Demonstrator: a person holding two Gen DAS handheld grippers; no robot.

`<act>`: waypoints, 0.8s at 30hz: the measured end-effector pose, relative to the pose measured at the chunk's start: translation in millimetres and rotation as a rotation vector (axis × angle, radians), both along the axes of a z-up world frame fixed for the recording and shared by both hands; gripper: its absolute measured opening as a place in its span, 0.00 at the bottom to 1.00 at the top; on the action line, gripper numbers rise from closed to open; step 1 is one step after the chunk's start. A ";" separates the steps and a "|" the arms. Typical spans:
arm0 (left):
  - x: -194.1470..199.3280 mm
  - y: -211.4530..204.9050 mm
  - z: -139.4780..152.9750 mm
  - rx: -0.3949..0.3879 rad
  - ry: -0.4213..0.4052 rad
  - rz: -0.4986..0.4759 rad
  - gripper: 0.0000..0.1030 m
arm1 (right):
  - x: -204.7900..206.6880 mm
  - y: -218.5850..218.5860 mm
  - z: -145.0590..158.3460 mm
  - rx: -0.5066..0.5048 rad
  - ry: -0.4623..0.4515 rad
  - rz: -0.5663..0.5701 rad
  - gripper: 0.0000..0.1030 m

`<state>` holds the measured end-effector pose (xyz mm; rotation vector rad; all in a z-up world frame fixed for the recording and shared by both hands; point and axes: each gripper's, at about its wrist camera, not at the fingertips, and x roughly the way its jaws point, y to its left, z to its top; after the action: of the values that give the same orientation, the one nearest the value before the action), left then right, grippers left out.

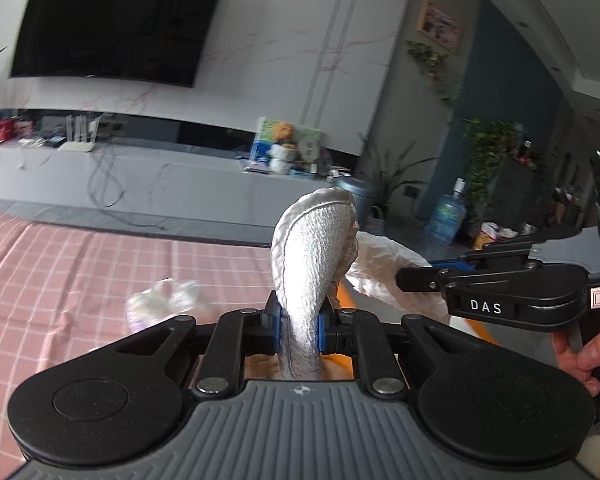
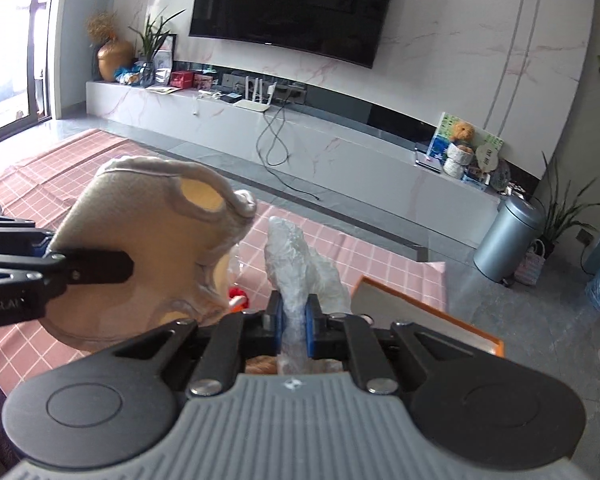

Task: Organize soft objects
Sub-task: 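Carry the grey towel and white cloth over the orange box with both tools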

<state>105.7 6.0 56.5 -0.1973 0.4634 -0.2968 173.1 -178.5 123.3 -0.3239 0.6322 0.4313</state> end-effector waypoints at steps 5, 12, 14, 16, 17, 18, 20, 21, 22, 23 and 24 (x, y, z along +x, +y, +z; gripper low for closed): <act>8.5 -49.1 3.6 0.009 0.033 -0.155 0.17 | -8.9 -43.9 2.7 -0.040 0.029 -0.081 0.08; 37.8 -115.2 -18.8 0.102 0.191 -0.327 0.17 | -12.8 -94.7 -41.2 -0.048 0.166 -0.192 0.08; 45.4 -129.9 -28.9 0.139 0.232 -0.353 0.17 | -11.1 -102.5 -55.2 -0.043 0.207 -0.215 0.08; 51.0 -141.7 -38.8 0.187 0.275 -0.375 0.18 | -7.0 -109.7 -68.8 -0.029 0.251 -0.230 0.09; 54.2 -145.7 -42.5 0.210 0.285 -0.379 0.18 | -7.3 -112.1 -74.9 -0.029 0.268 -0.234 0.09; 56.6 -149.5 -45.6 0.236 0.289 -0.378 0.18 | -5.3 -113.3 -80.8 -0.032 0.282 -0.235 0.09; 59.2 -156.0 -51.3 0.280 0.301 -0.371 0.18 | -2.6 -114.8 -91.4 -0.037 0.313 -0.232 0.09; 60.8 -160.3 -53.0 0.292 0.317 -0.372 0.18 | 0.4 -115.2 -95.7 -0.039 0.327 -0.231 0.09; 63.7 -162.3 -55.0 0.300 0.336 -0.377 0.18 | 3.6 -114.8 -99.3 -0.047 0.341 -0.228 0.09; 67.2 -163.8 -57.9 0.309 0.354 -0.382 0.18 | 6.6 -114.7 -102.8 -0.057 0.351 -0.225 0.09; 69.6 -165.6 -60.6 0.321 0.368 -0.385 0.18 | 8.8 -113.8 -105.9 -0.066 0.360 -0.223 0.09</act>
<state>175.3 -159.6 -4.1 0.1582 0.9084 -0.5607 181.9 -292.4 17.4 -0.2362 1.0252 0.2555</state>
